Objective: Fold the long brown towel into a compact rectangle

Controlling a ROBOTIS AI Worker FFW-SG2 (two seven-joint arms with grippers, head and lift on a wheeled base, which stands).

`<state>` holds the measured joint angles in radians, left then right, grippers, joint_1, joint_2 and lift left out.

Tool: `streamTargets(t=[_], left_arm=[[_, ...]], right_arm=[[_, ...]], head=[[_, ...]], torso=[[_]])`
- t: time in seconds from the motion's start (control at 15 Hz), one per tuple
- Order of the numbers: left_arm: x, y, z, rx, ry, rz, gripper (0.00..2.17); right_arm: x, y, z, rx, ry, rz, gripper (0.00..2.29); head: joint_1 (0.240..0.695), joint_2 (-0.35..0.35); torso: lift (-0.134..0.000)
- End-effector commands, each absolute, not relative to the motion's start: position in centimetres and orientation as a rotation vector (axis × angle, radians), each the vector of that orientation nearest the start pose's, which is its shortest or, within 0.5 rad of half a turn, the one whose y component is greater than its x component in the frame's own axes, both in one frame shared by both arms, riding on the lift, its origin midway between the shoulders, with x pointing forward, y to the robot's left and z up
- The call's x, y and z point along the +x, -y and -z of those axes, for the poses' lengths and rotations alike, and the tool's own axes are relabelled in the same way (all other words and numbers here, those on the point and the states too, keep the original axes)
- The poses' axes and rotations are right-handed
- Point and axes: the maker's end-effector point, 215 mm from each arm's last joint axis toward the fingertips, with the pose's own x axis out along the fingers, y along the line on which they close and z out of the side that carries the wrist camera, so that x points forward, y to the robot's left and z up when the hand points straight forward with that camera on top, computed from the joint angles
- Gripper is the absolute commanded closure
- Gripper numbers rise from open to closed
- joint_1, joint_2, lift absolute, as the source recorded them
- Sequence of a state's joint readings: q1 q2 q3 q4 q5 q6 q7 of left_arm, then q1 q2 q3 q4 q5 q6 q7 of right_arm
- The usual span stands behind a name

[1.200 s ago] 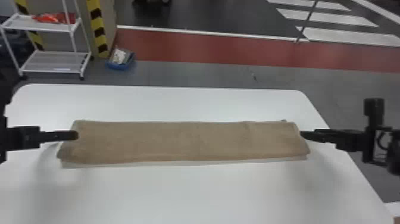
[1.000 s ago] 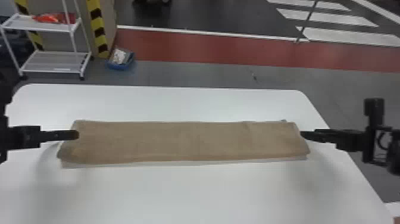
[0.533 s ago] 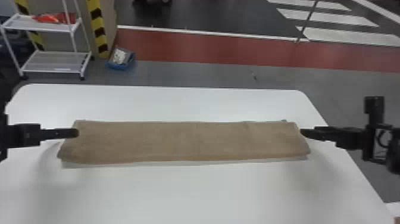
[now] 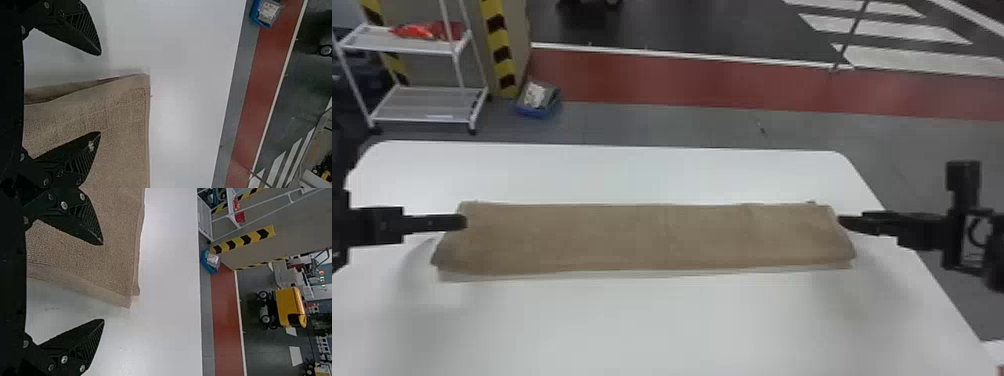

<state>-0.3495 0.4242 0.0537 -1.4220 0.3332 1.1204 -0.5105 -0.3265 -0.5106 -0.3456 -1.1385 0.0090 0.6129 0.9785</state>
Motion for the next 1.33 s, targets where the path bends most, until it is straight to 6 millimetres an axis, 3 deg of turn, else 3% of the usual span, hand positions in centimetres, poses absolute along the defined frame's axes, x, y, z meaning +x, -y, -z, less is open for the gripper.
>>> streamTargets(t=[0.0, 0.8, 0.93, 1.13, 1.27], left_arm=[[56.7, -32.6, 44.2, -0.234, -0.868, 0.333, 0.18], [56.4, -31.3, 45.9, -0.206, -0.878, 0.35, 0.23], [56.3, -30.5, 46.0, -0.194, -0.885, 0.37, 0.68], [55.9, -29.5, 46.1, -0.21, -0.899, 0.393, 1.7], [56.3, -29.2, 45.1, -0.231, -0.888, 0.401, 1.8]], right_arm=[[55.8, 49.3, 40.9, 0.119, -0.599, -0.356, 0.21], [55.0, 49.7, 41.4, 0.125, -0.602, -0.353, 0.21], [55.1, 49.7, 41.2, 0.125, -0.597, -0.354, 0.21], [55.1, 49.6, 41.2, 0.127, -0.596, -0.356, 0.21], [55.2, 49.5, 40.9, 0.135, -0.584, -0.361, 0.21]], head=[[0.695, -0.161], [0.695, -0.172], [0.695, -0.176], [0.695, -0.188], [0.695, -0.195]], torso=[[-0.123], [-0.123], [-0.123], [-0.123], [-0.123]])
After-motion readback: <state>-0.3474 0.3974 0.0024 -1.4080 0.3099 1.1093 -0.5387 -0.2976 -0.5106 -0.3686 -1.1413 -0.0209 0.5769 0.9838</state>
